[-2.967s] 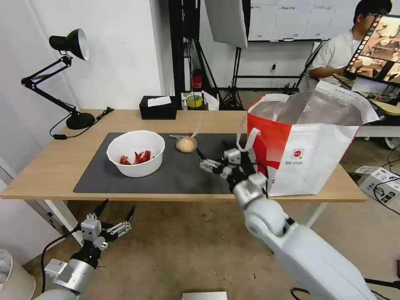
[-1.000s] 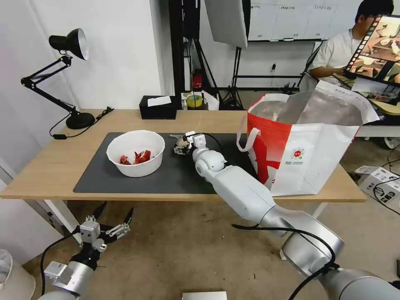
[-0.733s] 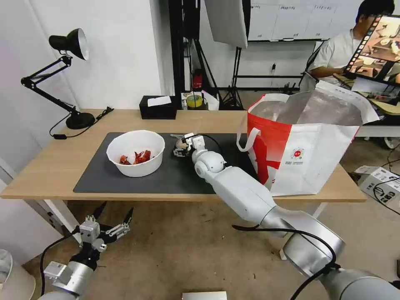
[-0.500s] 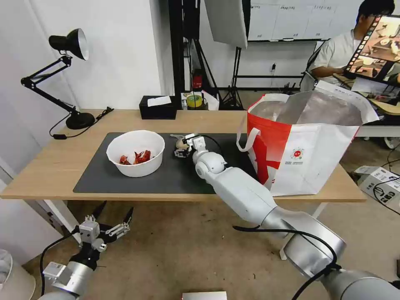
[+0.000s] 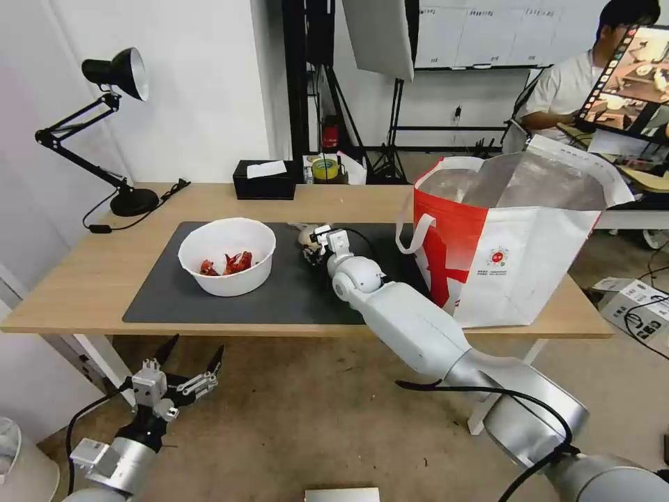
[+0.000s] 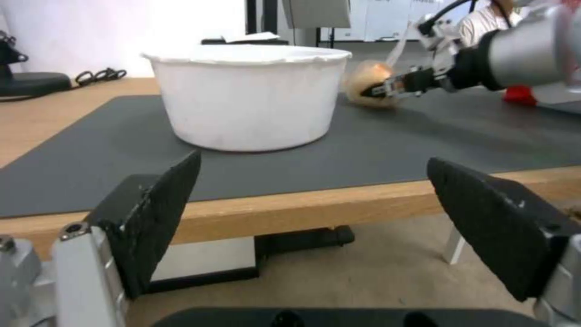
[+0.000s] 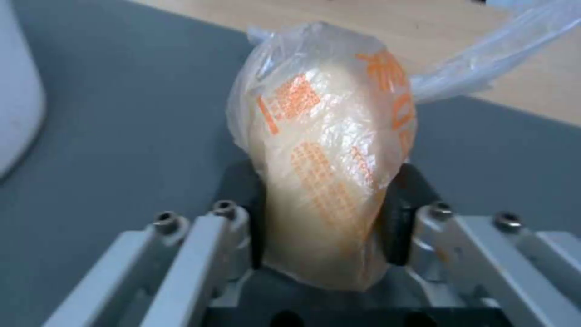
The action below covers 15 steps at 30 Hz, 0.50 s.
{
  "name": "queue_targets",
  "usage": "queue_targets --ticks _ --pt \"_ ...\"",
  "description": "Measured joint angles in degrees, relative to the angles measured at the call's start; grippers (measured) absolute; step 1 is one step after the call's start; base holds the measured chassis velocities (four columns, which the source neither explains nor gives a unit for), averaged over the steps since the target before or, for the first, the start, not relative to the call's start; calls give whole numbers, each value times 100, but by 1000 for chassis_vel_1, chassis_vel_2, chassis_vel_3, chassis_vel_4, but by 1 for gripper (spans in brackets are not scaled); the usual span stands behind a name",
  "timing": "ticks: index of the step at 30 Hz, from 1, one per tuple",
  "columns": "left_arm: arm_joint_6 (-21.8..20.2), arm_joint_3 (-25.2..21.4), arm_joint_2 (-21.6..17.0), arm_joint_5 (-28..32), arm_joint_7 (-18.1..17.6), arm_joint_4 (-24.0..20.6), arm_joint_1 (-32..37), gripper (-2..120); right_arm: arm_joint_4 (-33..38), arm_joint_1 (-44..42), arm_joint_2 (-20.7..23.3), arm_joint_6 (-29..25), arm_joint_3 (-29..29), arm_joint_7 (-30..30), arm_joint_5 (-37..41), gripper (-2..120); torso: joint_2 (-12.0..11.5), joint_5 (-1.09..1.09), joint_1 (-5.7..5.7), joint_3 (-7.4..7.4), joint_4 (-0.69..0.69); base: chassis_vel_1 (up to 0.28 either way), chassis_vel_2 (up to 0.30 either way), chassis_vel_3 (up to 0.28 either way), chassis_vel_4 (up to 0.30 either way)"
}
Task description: Pick up the trash from the table and place it into the takeout bag.
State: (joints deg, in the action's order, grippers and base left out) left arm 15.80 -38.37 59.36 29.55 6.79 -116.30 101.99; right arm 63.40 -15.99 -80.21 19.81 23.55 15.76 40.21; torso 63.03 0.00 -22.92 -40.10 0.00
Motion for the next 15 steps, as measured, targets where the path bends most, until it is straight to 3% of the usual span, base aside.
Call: queue_targets --ticks 5,8,15 --pt "1 -19 -7 13 -14 -24 1 100 559 -164 334 -156 49 211 -15 17 0 1 0 0 0 0 0 0 0" --pt "14 -51 6 19 -19 -65 23 100 1324 -425 702 -345 -32 399 -292 7 0 1 0 0 -1 0 0 0 0" --pt "62 -110 -46 22 -20 -107 93 100 2629 -862 1323 -437 -280 498 -724 7 0 1 0 0 -1 0 0 0 0"
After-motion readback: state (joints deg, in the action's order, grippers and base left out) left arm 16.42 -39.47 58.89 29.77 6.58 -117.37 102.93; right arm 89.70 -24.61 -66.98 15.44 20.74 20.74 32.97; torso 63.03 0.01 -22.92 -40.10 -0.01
